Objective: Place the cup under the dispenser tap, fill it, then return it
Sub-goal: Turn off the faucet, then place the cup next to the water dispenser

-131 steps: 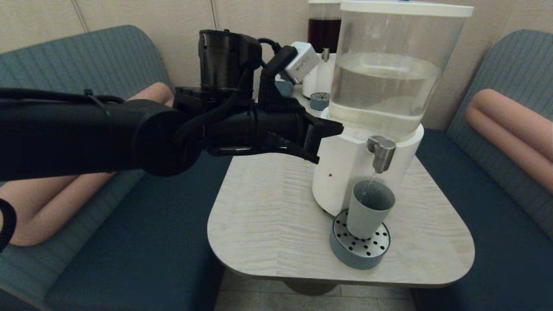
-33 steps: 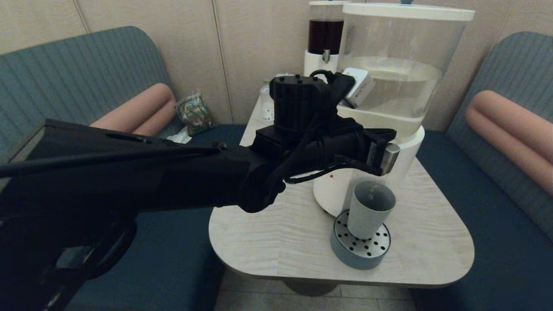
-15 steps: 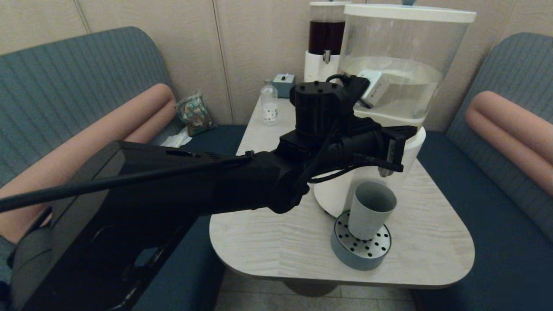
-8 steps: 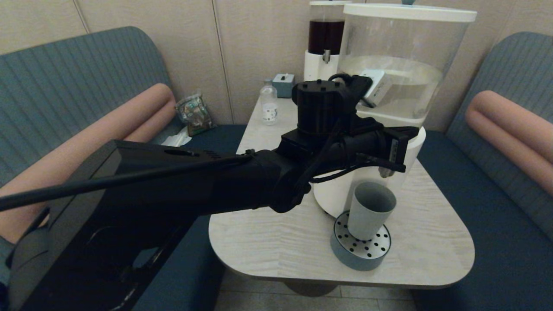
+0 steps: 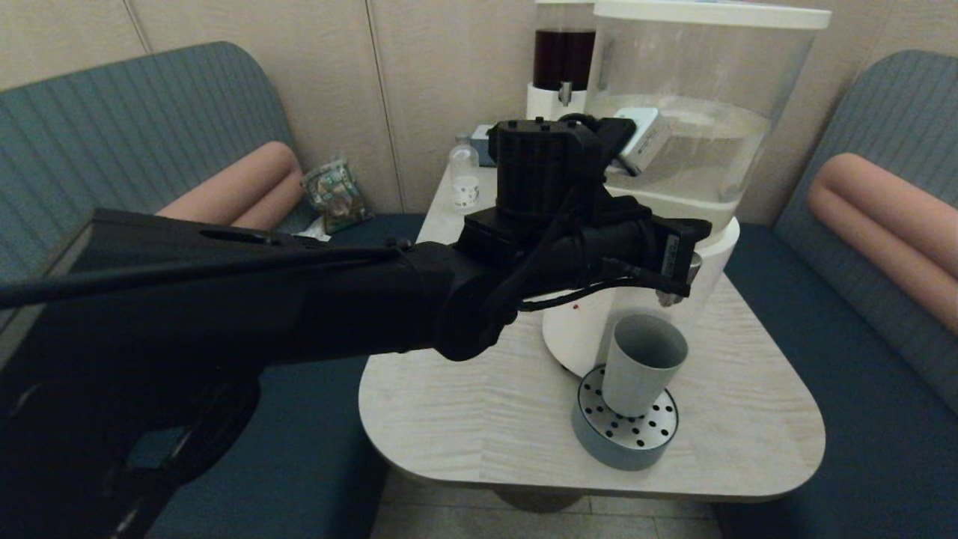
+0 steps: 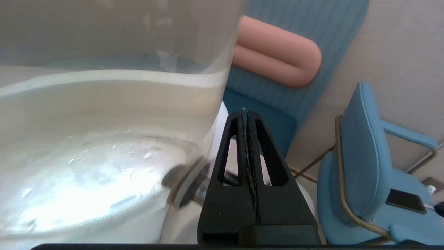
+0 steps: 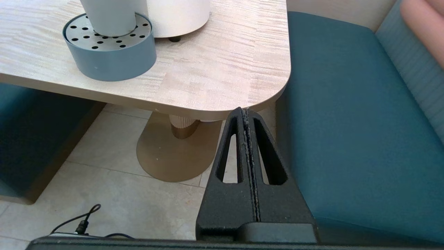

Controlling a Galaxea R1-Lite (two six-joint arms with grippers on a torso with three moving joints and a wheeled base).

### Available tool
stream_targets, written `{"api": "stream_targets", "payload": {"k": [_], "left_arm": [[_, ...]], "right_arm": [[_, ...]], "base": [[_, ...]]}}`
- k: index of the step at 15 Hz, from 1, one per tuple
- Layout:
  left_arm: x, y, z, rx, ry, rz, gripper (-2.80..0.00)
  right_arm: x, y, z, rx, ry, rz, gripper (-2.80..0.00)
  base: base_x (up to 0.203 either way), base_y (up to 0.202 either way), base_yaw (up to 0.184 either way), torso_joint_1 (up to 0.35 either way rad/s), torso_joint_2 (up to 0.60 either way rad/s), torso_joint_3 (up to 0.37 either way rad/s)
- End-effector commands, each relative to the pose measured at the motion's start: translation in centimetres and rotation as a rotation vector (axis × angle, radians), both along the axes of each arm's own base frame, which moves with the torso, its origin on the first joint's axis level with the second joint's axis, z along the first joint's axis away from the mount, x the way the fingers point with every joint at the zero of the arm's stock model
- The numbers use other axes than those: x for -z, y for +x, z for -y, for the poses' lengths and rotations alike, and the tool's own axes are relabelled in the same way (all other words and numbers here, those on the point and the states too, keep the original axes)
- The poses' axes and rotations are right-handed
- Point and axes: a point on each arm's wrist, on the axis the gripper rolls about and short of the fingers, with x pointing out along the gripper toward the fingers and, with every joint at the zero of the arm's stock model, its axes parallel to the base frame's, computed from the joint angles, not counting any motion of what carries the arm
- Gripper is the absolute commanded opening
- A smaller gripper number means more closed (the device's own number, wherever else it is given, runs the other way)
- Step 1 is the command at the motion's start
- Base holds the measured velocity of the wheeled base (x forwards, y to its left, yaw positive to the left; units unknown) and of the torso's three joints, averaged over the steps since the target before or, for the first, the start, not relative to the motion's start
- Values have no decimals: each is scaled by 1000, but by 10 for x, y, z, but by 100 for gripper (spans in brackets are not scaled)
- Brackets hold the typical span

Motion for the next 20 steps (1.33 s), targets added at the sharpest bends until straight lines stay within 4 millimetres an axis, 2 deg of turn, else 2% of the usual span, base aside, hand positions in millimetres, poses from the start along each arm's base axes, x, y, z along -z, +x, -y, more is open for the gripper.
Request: {"api": "stream_targets", "payload": {"k": [1,6,9,12,16,18,20], "left_arm": [[-29,-13,-15,-10,-53,47,-280],[-54,-31,-36,-34,-87,75,-280],[-82,-57,-67,-94,-126,100,-280],[-120,-104,-126,-191,-202,144,-280],[-163,-192,-234,-373,-359,222,-280],[-176,-237,-285,-494,-450,325,-280],[-181,-272,-325,-646,-480,463,-280]], "right_arm": [[0,0,0,0,-1,1,-280],[0,0,0,0,-1,1,-280],[0,0,0,-2,-2,1,-280],[0,0,0,0,-1,1,-280],[0,0,0,-1,-1,1,-280],[0,0,0,0,-1,1,-280],[0,0,0,-2,-1,1,-280]], "base": [[0,0,0,0,0,0],[0,0,0,0,0,0],[0,0,0,0,0,0],[0,0,0,0,0,0],[0,0,0,0,0,0],[0,0,0,0,0,0],[0,0,0,0,0,0]]}}
